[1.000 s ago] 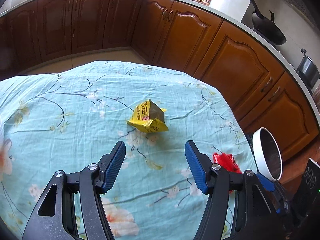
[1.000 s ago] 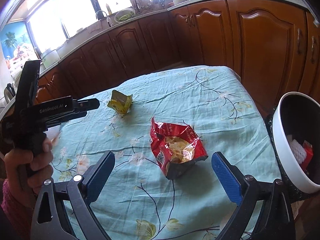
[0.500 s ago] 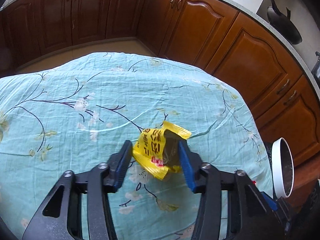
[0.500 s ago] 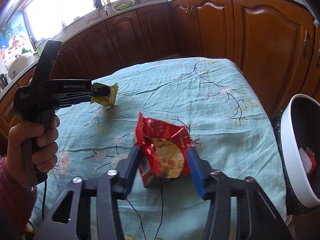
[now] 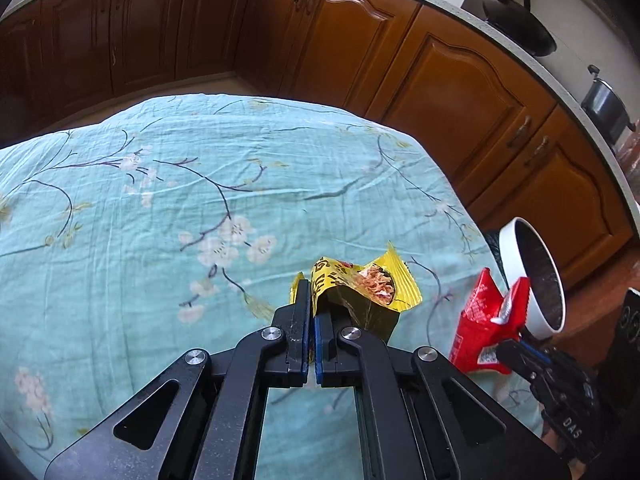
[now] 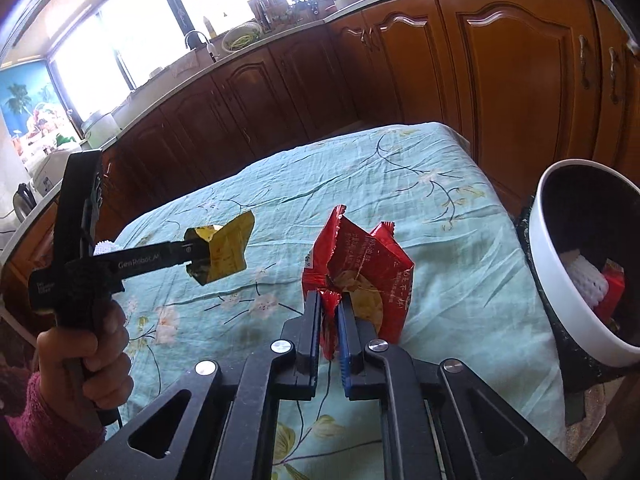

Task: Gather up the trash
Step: 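Grasp the yellow wrapper with the left tool while the right tool grasps the red snack bag, then carry the yellow wrapper and red snack bag with both tools over the bin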

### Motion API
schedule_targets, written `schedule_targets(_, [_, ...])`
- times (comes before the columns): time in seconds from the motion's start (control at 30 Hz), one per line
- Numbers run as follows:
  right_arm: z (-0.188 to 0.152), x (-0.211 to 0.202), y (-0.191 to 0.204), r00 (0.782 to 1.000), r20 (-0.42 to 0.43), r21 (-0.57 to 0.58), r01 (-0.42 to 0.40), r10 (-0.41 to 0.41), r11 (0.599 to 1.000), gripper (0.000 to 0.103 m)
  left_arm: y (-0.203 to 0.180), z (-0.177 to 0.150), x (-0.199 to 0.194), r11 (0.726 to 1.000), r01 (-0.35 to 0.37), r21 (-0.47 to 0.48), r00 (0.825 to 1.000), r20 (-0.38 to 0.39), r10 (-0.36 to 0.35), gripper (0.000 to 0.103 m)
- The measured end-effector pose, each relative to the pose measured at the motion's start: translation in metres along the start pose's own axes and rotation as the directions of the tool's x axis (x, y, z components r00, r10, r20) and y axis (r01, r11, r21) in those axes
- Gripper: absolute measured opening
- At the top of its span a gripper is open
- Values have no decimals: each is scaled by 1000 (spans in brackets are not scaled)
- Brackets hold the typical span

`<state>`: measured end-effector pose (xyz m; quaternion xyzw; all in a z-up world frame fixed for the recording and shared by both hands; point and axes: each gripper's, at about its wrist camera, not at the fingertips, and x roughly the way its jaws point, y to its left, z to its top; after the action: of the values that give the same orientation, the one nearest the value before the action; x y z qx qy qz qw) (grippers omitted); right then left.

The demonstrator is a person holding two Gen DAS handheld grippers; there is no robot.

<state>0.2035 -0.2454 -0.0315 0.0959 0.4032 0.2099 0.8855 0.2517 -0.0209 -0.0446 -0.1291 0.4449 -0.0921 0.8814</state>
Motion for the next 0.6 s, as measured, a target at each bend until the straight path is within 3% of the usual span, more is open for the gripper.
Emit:
schedule_targets(0.23, [-10, -23, -17, 1000, 24, 49, -3, 1, 999, 7, -39, -28, -19, 997, 44, 56, 999, 7, -44, 1])
schedule_targets(0.6, [-22, -58, -42, 997, 76, 111, 22, -31, 994, 7, -83, -43, -35, 989, 73, 132, 997, 12, -75, 1])
